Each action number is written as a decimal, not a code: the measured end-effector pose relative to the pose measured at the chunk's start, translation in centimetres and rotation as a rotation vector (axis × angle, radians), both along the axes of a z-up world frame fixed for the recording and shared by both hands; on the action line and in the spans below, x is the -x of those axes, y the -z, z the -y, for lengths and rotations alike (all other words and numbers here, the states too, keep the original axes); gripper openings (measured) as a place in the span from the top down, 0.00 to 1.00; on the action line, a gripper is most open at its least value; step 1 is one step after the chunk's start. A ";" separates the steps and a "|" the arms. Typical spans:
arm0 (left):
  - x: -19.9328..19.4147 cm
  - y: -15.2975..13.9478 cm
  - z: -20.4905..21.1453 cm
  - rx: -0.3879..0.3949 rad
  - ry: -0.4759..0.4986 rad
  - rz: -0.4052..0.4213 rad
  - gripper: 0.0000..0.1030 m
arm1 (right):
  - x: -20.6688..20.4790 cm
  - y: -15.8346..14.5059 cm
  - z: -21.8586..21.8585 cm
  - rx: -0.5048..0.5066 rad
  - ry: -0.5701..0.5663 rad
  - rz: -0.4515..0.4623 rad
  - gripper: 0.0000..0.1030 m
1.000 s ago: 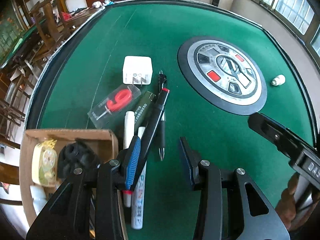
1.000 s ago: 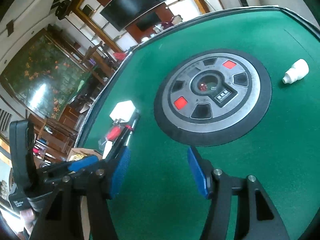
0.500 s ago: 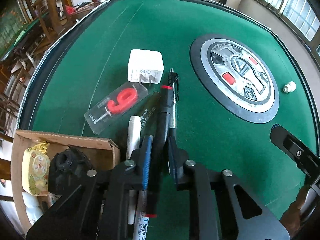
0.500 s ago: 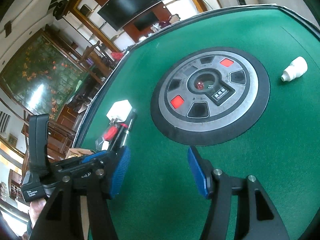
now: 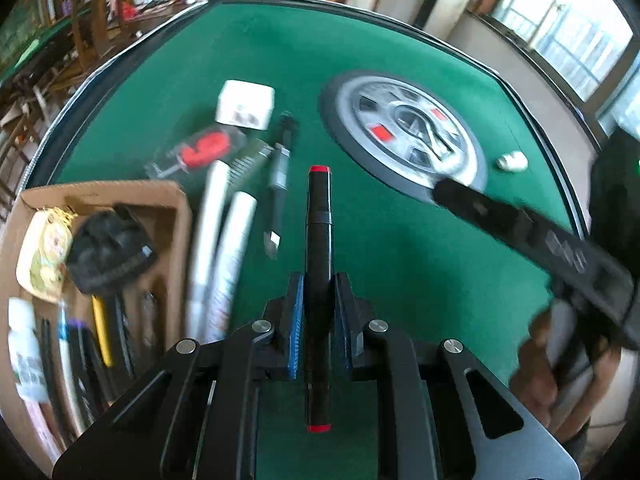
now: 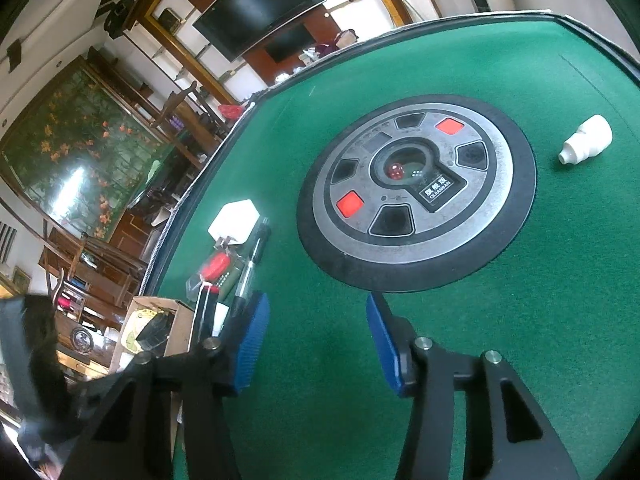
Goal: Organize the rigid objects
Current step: 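Grasp the small white bottle with the right gripper while the left holds the marker, then carry the marker and white bottle into the cardboard tray and open both grippers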
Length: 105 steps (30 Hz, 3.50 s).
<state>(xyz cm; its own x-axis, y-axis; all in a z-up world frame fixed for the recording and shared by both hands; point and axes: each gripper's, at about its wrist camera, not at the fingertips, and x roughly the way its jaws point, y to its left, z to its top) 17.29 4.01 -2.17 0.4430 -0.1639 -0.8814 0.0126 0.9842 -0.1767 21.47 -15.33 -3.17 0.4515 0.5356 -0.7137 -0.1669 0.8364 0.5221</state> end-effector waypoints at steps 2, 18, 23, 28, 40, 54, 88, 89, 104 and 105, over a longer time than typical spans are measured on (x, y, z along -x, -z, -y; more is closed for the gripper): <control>1.0 0.1 1.1 0.007 0.022 0.005 0.86 | 0.0 0.0 0.0 0.003 0.000 0.001 0.53; 3.8 1.6 1.9 0.032 0.035 -0.021 0.86 | -1.8 -0.7 7.0 -0.015 0.220 -0.050 0.53; 4.2 1.6 1.6 0.045 0.032 -0.026 0.86 | -4.6 0.0 12.5 0.062 0.408 -0.138 0.52; 4.2 1.9 1.4 0.052 0.049 -0.025 0.86 | -7.1 0.9 15.9 0.132 0.538 -0.202 0.52; 3.8 3.0 0.7 0.065 0.049 -0.057 0.86 | -10.1 1.3 14.5 0.314 0.598 -0.196 0.57; 5.3 3.4 1.3 0.022 0.042 -0.048 0.86 | -2.7 1.1 11.3 0.228 0.459 -0.175 0.76; 14.1 -3.7 -10.0 0.175 -0.163 0.056 0.86 | 6.0 -2.3 -3.1 -0.020 -0.136 0.115 0.76; 14.5 -3.9 -10.9 0.172 -0.179 0.061 0.86 | 6.7 -2.6 -3.6 -0.037 -0.149 0.118 0.76; 17.0 -0.7 -18.4 0.156 -0.306 0.018 0.86 | 16.4 -3.3 -18.1 -0.004 -0.472 0.046 0.76; 17.0 -0.5 -18.5 0.158 -0.306 0.015 0.86 | 16.7 -2.8 -18.7 0.024 -0.477 0.029 0.76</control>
